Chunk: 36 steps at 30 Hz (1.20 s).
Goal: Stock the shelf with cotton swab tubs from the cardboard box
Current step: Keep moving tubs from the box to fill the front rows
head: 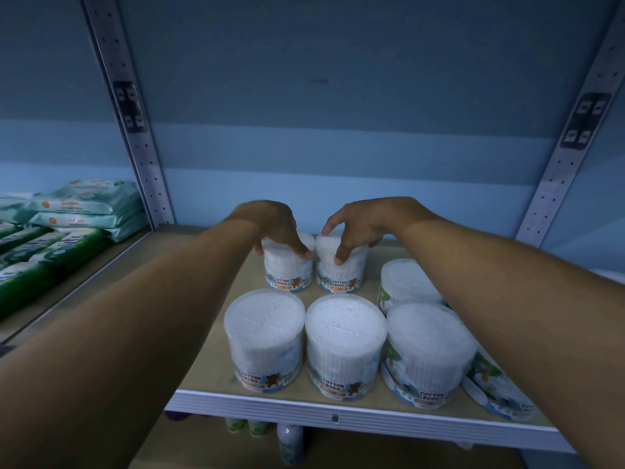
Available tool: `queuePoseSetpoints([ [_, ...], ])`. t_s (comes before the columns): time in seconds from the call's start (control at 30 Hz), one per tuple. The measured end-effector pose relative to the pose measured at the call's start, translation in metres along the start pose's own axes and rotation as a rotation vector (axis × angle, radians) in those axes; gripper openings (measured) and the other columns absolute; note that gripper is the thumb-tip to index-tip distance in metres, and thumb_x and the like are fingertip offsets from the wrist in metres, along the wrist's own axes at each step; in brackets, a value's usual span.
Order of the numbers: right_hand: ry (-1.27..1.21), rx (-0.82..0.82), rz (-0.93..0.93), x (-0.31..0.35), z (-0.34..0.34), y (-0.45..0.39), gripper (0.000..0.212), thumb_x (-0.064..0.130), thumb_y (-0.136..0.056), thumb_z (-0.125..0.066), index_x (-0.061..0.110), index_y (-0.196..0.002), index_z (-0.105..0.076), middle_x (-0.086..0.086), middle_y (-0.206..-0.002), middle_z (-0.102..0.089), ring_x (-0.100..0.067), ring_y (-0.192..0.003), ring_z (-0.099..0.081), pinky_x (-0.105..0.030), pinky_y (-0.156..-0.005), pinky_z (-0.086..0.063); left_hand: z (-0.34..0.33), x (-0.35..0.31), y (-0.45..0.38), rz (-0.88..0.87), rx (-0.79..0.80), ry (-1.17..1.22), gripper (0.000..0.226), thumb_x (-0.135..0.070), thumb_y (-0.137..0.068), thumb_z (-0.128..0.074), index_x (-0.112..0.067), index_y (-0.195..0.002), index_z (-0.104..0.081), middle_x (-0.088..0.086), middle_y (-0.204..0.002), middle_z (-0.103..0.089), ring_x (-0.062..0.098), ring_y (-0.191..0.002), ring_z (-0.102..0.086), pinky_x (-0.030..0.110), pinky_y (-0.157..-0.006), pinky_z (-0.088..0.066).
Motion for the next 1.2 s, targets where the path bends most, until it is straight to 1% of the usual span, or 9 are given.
queuePoseSetpoints([
  [0.27, 0.026, 0.011, 0.014, 0.004, -0.003, 0.022, 0.071, 0.042, -0.073, -0.085, 0.042, -0.137, -0.053, 0.005, -0.151, -0.038, -0.029, -0.122, -0.054, -0.036, -0.093, -0.057, -0.002, 0.001, 0.008, 0.005, 0.024, -0.023, 0.094, -0.049, -0.067, -0.086, -0.012, -0.144, -0.047, 0.009, -0.144, -0.049, 0.038, -0.118, -0.057, 0.042, -0.091, -0.058],
  [0.37, 0.061, 0.011, 0.025, 0.007, -0.004, 0.036, 0.071, 0.043, -0.076, -0.083, 0.042, -0.139, -0.051, 0.006, -0.151, -0.038, -0.025, -0.121, -0.055, -0.034, -0.094, -0.055, -0.005, 0.002, 0.013, 0.008, 0.016, -0.036, 0.097, -0.051, -0.063, -0.087, -0.014, -0.144, -0.047, 0.008, -0.143, -0.049, 0.036, -0.114, -0.060, 0.041, -0.089, -0.058],
  [0.5, 0.164, 0.016, 0.026, 0.015, -0.004, 0.051, 0.073, 0.053, -0.077, -0.077, 0.042, -0.143, -0.047, 0.008, -0.148, -0.043, -0.023, -0.120, -0.057, -0.036, -0.099, -0.049, -0.007, 0.002, 0.019, 0.015, -0.001, -0.063, 0.099, -0.055, -0.060, -0.088, -0.015, -0.142, -0.049, 0.007, -0.142, -0.049, 0.035, -0.111, -0.062, 0.040, -0.087, -0.059],
  [0.6, 0.169, 0.029, 0.017, 0.019, -0.007, 0.058, 0.072, 0.059, -0.077, -0.073, 0.041, -0.142, -0.048, 0.010, -0.147, -0.045, -0.024, -0.114, -0.060, -0.037, -0.100, -0.050, -0.009, 0.003, 0.022, 0.010, -0.009, -0.087, 0.103, -0.058, -0.056, -0.089, -0.015, -0.141, -0.050, 0.007, -0.144, -0.049, 0.036, -0.109, -0.064, 0.040, -0.088, -0.059],
  [0.7, 0.172, 0.026, 0.021, 0.022, -0.009, 0.067, 0.066, 0.058, -0.082, -0.069, 0.039, -0.142, -0.048, 0.010, -0.148, -0.043, -0.023, -0.119, -0.057, -0.037, -0.102, -0.048, -0.010, 0.005, 0.028, 0.014, -0.005, -0.095, 0.108, -0.060, -0.053, -0.089, -0.017, -0.144, -0.048, 0.006, -0.145, -0.049, 0.034, -0.106, -0.066, 0.040, -0.088, -0.058],
  [0.8, 0.193, 0.018, 0.027, 0.026, -0.010, 0.076, 0.064, 0.055, -0.086, -0.067, 0.037, -0.143, -0.047, 0.010, -0.148, -0.043, -0.021, -0.122, -0.054, -0.037, -0.104, -0.046, -0.013, 0.005, 0.032, 0.009, -0.010, -0.102, 0.107, -0.062, -0.055, -0.087, -0.018, -0.144, -0.048, 0.006, -0.144, -0.050, 0.033, -0.104, -0.067, 0.039, -0.088, -0.058],
  [0.93, 0.209, 0.021, 0.032, 0.027, -0.011, 0.084, 0.063, 0.055, -0.087, -0.065, 0.036, -0.144, -0.047, 0.009, -0.149, -0.043, -0.021, -0.131, -0.048, -0.037, -0.105, -0.042, -0.015, 0.005, 0.036, 0.009, -0.003, -0.117, 0.107, -0.064, -0.053, -0.087, -0.019, -0.143, -0.050, 0.008, -0.143, -0.051, 0.033, -0.103, -0.067, 0.038, -0.087, -0.059],
  [1.03, 0.206, 0.028, 0.033, 0.028, -0.012, 0.088, 0.063, 0.056, -0.086, -0.066, 0.037, -0.144, -0.047, 0.010, -0.149, -0.042, -0.020, -0.132, -0.047, -0.037, -0.105, -0.041, -0.015, 0.005, 0.040, 0.017, 0.012, -0.097, 0.107, -0.063, -0.054, -0.087, -0.017, -0.143, -0.049, 0.008, -0.143, -0.051, 0.033, -0.105, -0.067, 0.038, -0.088, -0.059],
  [1.2, 0.193, 0.032, 0.030, 0.028, -0.013, 0.092, 0.064, 0.056, -0.086, -0.066, 0.037, -0.144, -0.046, 0.010, -0.151, -0.041, -0.020, -0.134, -0.045, -0.034, -0.101, -0.040, -0.018, 0.006, 0.044, 0.032, 0.026, -0.064, 0.115, -0.070, -0.052, -0.084, -0.018, -0.146, -0.044, 0.006, -0.143, -0.049, 0.032, -0.110, -0.063, 0.038, -0.087, -0.059],
])
Point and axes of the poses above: each hand's wrist, its own y-axis away from the middle knuckle, its own z-axis out of the back of the hand, x = y × z, the point moved 2 cm from there along -y, towards the middle knuckle
